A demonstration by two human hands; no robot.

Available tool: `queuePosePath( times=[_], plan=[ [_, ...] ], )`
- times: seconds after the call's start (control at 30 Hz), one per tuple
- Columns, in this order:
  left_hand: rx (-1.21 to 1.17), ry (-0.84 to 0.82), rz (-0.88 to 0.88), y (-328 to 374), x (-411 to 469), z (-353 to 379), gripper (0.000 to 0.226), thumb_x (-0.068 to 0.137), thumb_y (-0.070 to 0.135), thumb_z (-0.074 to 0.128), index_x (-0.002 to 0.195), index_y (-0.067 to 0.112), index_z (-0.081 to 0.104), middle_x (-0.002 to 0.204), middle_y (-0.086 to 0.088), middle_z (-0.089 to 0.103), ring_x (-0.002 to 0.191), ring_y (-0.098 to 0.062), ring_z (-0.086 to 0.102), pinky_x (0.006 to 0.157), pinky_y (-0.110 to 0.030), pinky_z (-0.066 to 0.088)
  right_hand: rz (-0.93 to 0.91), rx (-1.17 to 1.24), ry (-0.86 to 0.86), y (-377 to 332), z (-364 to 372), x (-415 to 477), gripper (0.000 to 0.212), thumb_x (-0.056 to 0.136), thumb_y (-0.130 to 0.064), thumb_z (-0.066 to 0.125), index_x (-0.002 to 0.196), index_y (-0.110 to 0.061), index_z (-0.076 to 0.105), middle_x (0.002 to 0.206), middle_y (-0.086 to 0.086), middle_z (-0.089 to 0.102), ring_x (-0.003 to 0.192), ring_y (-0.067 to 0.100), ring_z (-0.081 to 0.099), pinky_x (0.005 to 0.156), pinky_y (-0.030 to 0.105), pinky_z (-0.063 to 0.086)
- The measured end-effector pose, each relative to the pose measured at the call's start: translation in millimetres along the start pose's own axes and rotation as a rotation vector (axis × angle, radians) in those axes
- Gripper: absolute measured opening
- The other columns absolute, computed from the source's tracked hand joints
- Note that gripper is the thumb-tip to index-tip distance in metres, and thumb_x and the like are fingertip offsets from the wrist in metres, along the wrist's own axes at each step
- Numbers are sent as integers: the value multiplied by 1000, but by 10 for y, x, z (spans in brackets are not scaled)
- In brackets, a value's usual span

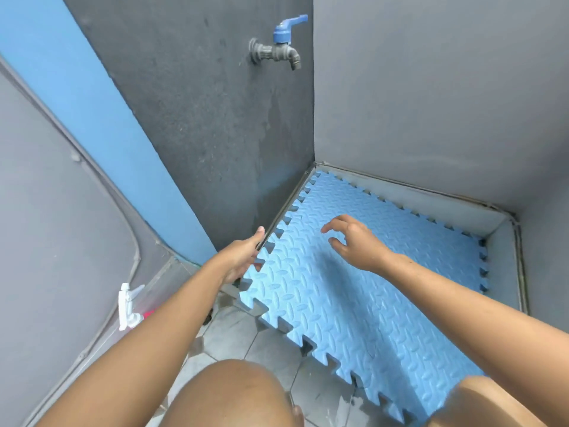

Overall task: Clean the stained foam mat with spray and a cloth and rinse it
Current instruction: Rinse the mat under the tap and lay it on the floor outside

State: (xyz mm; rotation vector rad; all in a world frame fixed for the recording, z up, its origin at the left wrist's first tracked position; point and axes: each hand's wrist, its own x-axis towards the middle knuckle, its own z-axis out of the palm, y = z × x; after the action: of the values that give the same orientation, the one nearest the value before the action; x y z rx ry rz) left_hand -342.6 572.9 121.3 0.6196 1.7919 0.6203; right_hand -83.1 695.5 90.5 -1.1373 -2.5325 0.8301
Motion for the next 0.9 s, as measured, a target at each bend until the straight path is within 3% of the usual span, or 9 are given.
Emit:
queuePosePath(
  times=[0.07, 0.17, 0.2, 0.3, 0.4, 0.5, 0.7, 0.83, 0.9],
  plan=[
    [76, 4, 19, 305, -33, 103, 109, 80, 90, 47, 144, 1, 55, 142, -25, 60, 88, -30, 71, 97, -44, 55, 31, 38, 85, -5, -300, 129, 22, 97, -21, 57, 116, -29, 65, 119, -5, 56, 109, 11, 54, 94, 38, 49],
    [341, 49, 111, 692, -85, 304, 74, 96, 69, 52, 107, -3, 62, 81, -16, 62, 53, -23, 50, 54, -29, 49, 48, 75, 231, -90, -720, 356, 19, 97, -20, 57, 111, -25, 69, 108, -4, 59, 102, 12, 57, 93, 33, 47],
    [421, 85, 126, 758, -106, 353, 65, 100, 60, 54, 101, -5, 59, 76, -13, 60, 57, -25, 55, 57, -31, 51, 35, 89, 275, -155, -844, 436, 19, 97, -19, 57, 110, -22, 70, 106, -4, 60, 100, 13, 58, 92, 31, 46],
    [473, 183, 156, 771, -91, 419, 66, 104, 48, 55, 120, -16, 58, 119, -25, 68, 108, -42, 69, 93, -44, 53, -2, 138, 358, -425, -1171, 683, 21, 101, -23, 52, 111, -20, 70, 105, -4, 61, 96, 12, 57, 84, 26, 41],
    [461, 258, 229, 817, -206, 266, 52, 103, 46, 57, 68, 12, 40, 66, -4, 43, 56, -21, 42, 64, -34, 34, -63, 150, 435, -722, -1498, 1009, 26, 103, -25, 47, 116, -18, 68, 110, -1, 61, 94, 9, 53, 83, 23, 38],
    [488, 337, 358, 972, -452, 6, 54, 103, 43, 59, 68, 19, 26, 62, 2, 26, 52, -16, 24, 55, -34, 21, -158, 116, 531, -997, -1881, 1340, 28, 103, -22, 46, 123, -15, 64, 121, 4, 60, 105, 15, 53, 94, 24, 38],
    [558, 461, 591, 1255, -862, -490, 47, 101, 42, 61, 71, 13, 40, 66, -3, 32, 60, -20, 30, 58, -34, 23, -291, -43, 458, -1637, -2617, 1930, 44, 106, -35, 37, 139, -12, 55, 144, 6, 54, 135, 27, 44, 113, 35, 32],
    [590, 513, 619, 1359, -943, -658, 43, 101, 42, 62, 75, 11, 47, 69, -6, 37, 62, -20, 34, 58, -35, 25, -205, -248, 204, -1689, -2706, 2020, 56, 106, -50, 32, 107, -3, 62, 89, 11, 58, 94, 31, 55, 78, 37, 40],
    [613, 542, 622, 1361, -950, -681, 45, 101, 42, 62, 74, 10, 46, 68, -6, 37, 62, -21, 34, 58, -35, 25, -186, -239, 188, -1614, -2657, 2008, 57, 105, -53, 30, 108, -5, 60, 84, 9, 55, 85, 30, 52, 72, 36, 36]
  ],
)
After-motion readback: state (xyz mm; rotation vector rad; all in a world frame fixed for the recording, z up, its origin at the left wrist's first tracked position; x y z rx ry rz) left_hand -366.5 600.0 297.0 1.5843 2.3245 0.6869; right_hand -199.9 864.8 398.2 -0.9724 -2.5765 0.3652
